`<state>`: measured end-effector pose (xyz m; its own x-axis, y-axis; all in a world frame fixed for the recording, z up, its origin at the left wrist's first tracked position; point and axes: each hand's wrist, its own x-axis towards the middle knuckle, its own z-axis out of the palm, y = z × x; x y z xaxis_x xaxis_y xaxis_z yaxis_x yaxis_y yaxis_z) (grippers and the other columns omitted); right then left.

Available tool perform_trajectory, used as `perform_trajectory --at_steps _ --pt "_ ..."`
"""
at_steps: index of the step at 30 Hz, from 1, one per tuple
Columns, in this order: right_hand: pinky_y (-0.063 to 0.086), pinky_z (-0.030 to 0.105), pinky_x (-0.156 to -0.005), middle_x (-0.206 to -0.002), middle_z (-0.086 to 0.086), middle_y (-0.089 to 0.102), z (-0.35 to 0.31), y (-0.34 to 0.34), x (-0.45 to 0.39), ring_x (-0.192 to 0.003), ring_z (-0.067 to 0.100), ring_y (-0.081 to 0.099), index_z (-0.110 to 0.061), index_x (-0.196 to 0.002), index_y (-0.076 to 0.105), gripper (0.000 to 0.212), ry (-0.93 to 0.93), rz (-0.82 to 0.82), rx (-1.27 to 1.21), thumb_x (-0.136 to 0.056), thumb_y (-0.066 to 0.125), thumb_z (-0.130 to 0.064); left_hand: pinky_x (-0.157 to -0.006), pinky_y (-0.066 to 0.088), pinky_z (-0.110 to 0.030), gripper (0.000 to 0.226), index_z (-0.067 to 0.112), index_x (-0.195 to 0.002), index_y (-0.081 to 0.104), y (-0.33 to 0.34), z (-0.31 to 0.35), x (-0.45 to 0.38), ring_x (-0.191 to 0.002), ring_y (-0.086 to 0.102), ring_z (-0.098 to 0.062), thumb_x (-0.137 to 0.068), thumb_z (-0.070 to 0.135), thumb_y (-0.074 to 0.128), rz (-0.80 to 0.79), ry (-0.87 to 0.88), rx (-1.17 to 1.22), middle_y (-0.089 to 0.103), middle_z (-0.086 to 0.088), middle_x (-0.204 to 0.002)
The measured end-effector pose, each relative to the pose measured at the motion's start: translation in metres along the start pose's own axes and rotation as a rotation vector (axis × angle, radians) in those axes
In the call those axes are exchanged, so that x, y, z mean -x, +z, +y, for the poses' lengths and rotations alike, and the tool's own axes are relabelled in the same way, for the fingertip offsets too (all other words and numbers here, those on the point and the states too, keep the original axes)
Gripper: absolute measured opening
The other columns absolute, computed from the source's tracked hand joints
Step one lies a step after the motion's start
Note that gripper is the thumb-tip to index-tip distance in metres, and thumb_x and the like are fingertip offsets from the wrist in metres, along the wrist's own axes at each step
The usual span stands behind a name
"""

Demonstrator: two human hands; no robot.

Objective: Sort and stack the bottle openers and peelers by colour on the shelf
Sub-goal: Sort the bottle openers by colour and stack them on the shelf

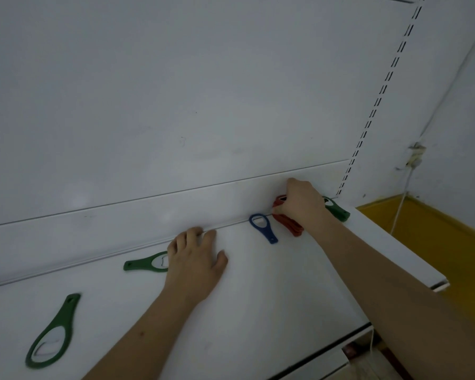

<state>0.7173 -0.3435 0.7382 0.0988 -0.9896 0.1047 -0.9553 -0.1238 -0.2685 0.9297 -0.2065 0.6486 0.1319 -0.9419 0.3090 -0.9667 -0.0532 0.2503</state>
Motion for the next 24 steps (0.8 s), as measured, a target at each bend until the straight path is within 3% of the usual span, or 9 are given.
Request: perform_trajectory --at_steps 4,8,11,14,19,24 --pt "0.04 0.03 -0.061 -0.098 0.009 0.059 -0.001 -0.012 0.006 -0.082 0.023 0.053 -0.009 -0.095 0.046 0.045 -0.007 0.031 -0.014 -0.077 0.078 -0.036 -0.101 0.037 -0.047 0.067 0.021 -0.129 0.059 -0.002 0.0 0.001 -0.12 0.05 -0.032 -0.083 0.059 0.028 -0.013 -0.003 0.0 0.054 -0.01 -0.129" --pt "0.037 0.032 -0.066 -0.096 0.011 0.057 -0.007 -0.035 0.027 -0.091 0.03 0.055 -0.008 -0.097 0.048 0.042 -0.011 0.231 0.015 -0.086 0.066 -0.045 -0.101 0.039 -0.048 0.063 0.019 -0.125 0.061 -0.005 0.003 0.002 -0.118 0.05 -0.033 -0.084 0.057 0.033 -0.006 -0.006 0.045 0.053 -0.011 -0.127" --pt "0.035 0.035 -0.069 -0.096 0.008 0.058 -0.031 -0.048 0.05 -0.088 0.026 0.052 -0.011 -0.099 0.053 0.032 -0.133 0.419 0.082 -0.095 0.052 -0.043 -0.107 0.037 -0.045 0.048 0.016 -0.126 0.059 -0.014 0.004 0.004 -0.127 0.037 -0.031 -0.089 0.045 0.051 -0.032 -0.004 0.169 0.043 -0.013 -0.134" --pt "0.041 0.037 -0.07 -0.088 0.002 0.06 -0.065 -0.043 0.067 -0.08 0.02 0.052 -0.014 -0.094 0.055 0.023 -0.316 0.468 -0.145 -0.097 0.052 -0.037 -0.112 0.03 -0.033 0.045 0.017 -0.133 0.055 -0.029 -0.004 0.007 -0.132 0.033 -0.025 -0.093 0.035 0.059 -0.065 0.027 0.306 0.039 -0.01 -0.139" --pt "0.048 0.036 -0.071 -0.09 -0.004 0.06 -0.124 -0.01 0.081 -0.086 0.018 0.056 -0.017 -0.093 0.055 0.013 -0.502 0.3 -0.35 -0.094 0.056 -0.03 -0.106 0.032 -0.026 0.038 0.023 -0.132 0.056 -0.081 -0.042 0.039 -0.131 0.036 -0.017 -0.096 0.033 0.056 -0.032 0.067 0.255 0.042 -0.003 -0.14" --pt "0.053 0.035 -0.076 -0.089 -0.011 0.06 -0.194 0.034 0.11 -0.085 0.009 0.06 -0.026 -0.092 0.056 0.01 -0.724 -0.074 -0.471 -0.091 0.063 -0.032 -0.097 0.043 -0.028 0.026 0.024 -0.121 0.064 -0.134 -0.111 0.112 -0.111 0.05 -0.012 -0.096 0.029 0.058 0.121 -0.145 0.184 0.052 0.005 -0.121"
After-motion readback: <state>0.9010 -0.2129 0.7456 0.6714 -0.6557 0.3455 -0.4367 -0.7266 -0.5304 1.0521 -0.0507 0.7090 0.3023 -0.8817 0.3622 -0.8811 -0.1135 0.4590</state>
